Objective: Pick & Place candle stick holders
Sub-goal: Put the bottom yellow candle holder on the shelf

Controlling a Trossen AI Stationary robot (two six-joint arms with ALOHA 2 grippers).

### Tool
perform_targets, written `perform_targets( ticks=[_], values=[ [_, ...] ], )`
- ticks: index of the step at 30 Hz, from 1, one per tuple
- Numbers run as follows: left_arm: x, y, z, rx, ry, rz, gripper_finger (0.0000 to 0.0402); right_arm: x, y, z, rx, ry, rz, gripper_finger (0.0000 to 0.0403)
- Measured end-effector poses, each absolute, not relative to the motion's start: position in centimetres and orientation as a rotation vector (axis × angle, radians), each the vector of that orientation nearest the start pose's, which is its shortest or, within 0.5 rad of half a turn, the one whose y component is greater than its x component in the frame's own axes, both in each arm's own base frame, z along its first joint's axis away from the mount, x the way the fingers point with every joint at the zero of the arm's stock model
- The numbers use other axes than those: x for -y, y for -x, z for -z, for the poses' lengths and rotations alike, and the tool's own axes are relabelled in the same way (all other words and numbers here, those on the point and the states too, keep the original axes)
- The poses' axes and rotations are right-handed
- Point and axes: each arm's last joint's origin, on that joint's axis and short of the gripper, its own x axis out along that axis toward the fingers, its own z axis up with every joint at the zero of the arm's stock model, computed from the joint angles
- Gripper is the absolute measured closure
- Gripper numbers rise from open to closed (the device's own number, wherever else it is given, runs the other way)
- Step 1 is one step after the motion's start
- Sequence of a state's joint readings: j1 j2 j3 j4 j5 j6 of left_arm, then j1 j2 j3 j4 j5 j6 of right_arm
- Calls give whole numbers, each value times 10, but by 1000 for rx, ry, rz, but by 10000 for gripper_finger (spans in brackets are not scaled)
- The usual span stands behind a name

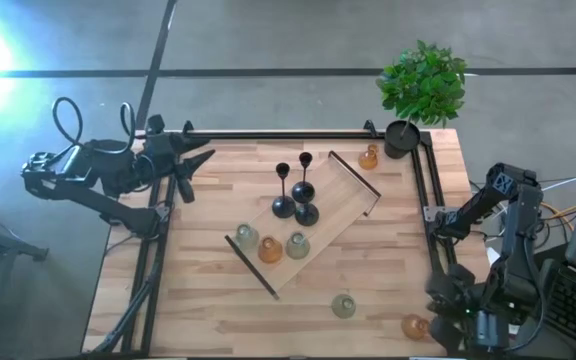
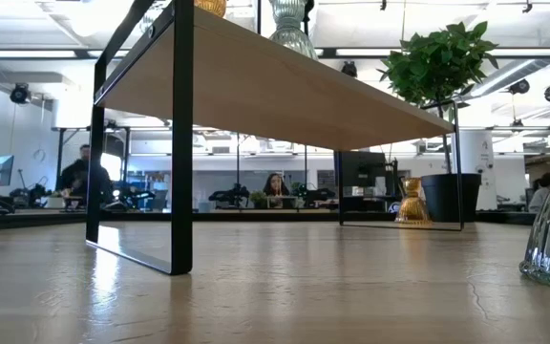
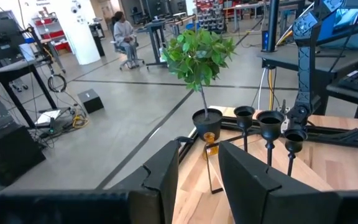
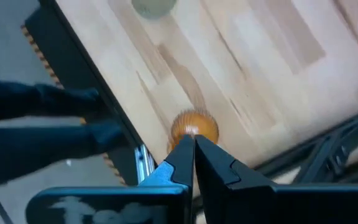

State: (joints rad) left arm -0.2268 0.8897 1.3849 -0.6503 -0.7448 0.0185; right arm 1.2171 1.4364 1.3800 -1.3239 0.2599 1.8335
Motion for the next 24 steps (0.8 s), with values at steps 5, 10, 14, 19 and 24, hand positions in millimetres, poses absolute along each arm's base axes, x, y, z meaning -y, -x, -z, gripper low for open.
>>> perform_targets(
  ticks=[5,10,14,19,24],
  values=[
    [10,-131,-464,-141,-89,-517,282,-230,-99,-318,-1227,-627,358,354],
    [10,-131,-464,-140,-87,-517,282,-232,-95,-315,-1252,-612,353,305],
    [10,-131,-464,-140,-87,-517,282,-239,-92,-302,-1281,-589,378,282],
    [10,-131,-464,-139,-86,-517,282,-248,-92,-281,-1349,-588,388,261],
    [10,-131,-464,-138,-79,-517,282,-250,-92,-273,-1354,-619,431,232]
  ],
)
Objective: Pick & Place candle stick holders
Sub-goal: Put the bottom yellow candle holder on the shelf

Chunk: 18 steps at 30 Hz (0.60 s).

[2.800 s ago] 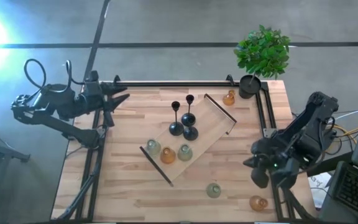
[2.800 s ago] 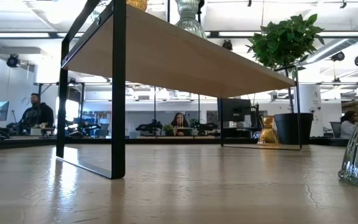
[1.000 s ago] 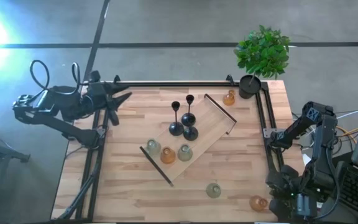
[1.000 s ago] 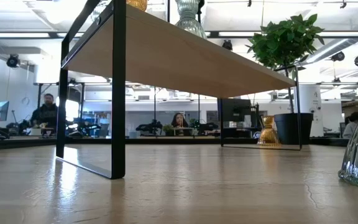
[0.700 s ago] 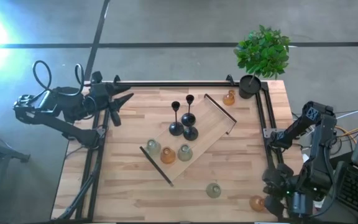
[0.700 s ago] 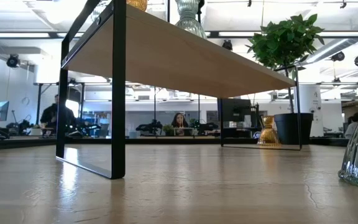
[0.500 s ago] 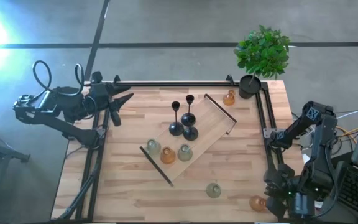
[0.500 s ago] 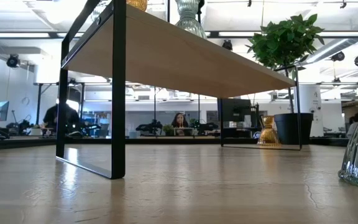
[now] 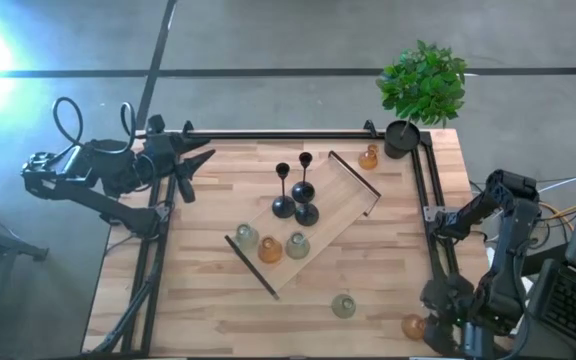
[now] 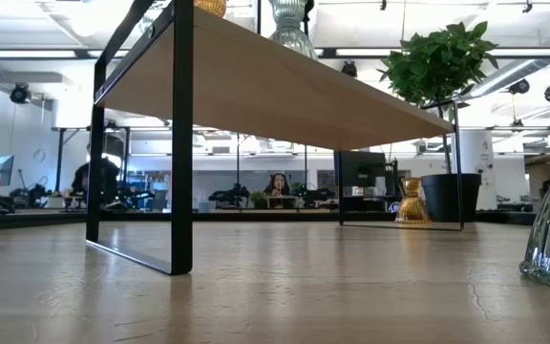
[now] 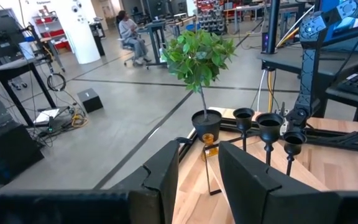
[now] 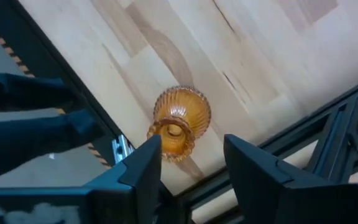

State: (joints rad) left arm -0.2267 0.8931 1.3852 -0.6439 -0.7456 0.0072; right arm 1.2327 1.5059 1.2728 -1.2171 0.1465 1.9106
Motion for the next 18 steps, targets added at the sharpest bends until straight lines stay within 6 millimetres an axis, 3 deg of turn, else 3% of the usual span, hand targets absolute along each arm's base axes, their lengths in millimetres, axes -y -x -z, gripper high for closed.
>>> perform_targets(
  ticks=[10,18],
  values=[
    [10,-131,-464,-136,-71,-518,282,-249,-90,-264,-1456,-583,424,181],
    [10,-131,-464,-136,-69,-518,282,-251,-100,-246,-1458,-596,348,187]
  ],
)
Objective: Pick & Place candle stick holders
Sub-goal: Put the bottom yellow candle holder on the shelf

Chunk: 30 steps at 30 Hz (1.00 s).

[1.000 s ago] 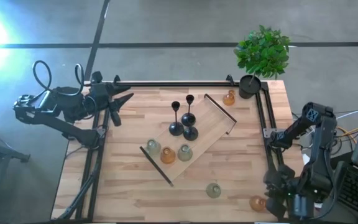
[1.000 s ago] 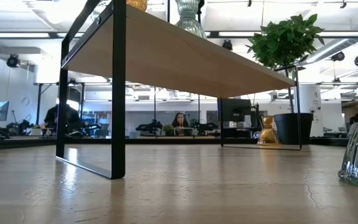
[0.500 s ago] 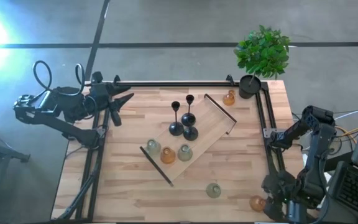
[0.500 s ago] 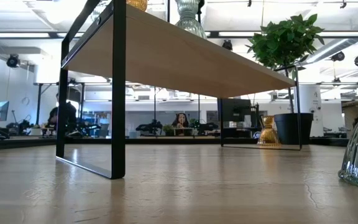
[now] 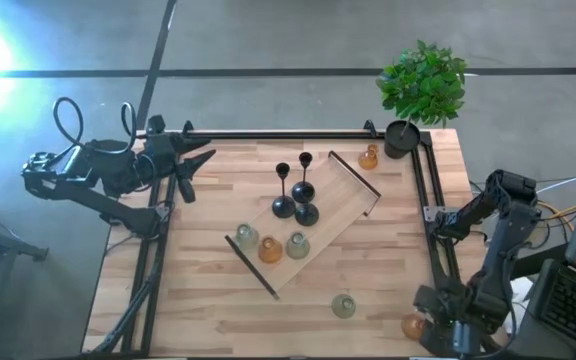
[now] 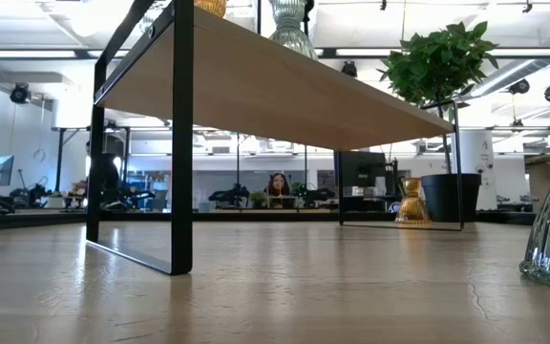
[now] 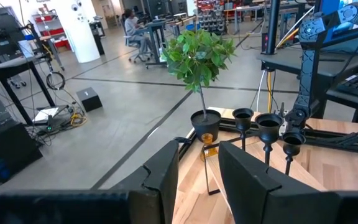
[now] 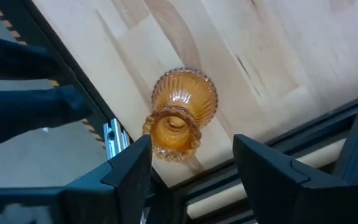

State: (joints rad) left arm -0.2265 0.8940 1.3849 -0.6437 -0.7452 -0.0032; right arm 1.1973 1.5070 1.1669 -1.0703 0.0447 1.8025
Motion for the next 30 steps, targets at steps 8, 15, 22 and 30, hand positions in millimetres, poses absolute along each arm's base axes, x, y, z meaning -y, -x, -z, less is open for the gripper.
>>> perform_targets(
  ticks=[8,15,22,30],
  values=[
    [10,-131,-464,-137,-71,-518,282,-245,-98,-231,-1481,-568,373,197],
    [10,-131,-464,-137,-71,-517,282,-249,-98,-219,-1527,-609,306,197],
    [10,-131,-463,-146,-76,-518,282,-245,-97,-208,-1527,-620,338,200],
    [10,-131,-463,-148,-77,-518,282,-239,-107,-205,-1522,-588,315,320]
  ],
)
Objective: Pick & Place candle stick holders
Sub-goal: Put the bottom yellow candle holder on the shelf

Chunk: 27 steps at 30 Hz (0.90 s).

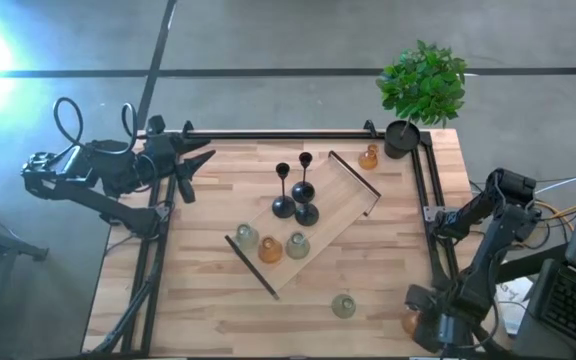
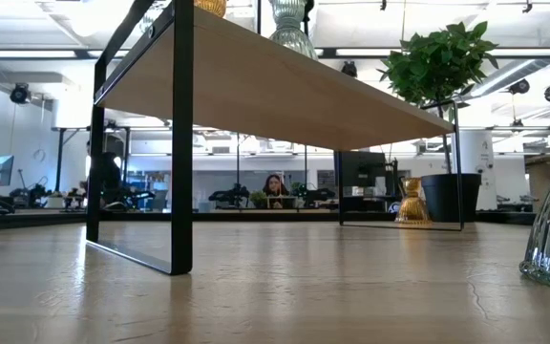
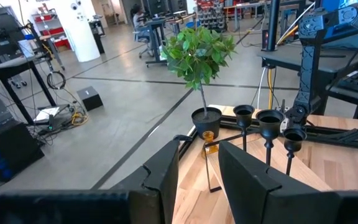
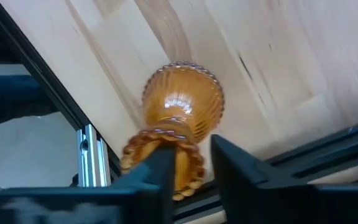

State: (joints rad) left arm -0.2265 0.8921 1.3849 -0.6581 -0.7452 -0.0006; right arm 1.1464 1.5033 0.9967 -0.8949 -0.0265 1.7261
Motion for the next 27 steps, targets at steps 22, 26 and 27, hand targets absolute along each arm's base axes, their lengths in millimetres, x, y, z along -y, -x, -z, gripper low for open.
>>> perform_targets(
  ticks=[22,26,27],
  values=[
    [10,-130,-462,-159,-82,-517,282,-202,-140,-195,-1349,-511,420,378],
    [10,-131,-462,-158,-74,-519,282,-191,-143,-196,-1286,-503,475,378],
    [10,-131,-462,-157,-72,-518,282,-188,-144,-196,-1279,-510,484,378]
  ],
)
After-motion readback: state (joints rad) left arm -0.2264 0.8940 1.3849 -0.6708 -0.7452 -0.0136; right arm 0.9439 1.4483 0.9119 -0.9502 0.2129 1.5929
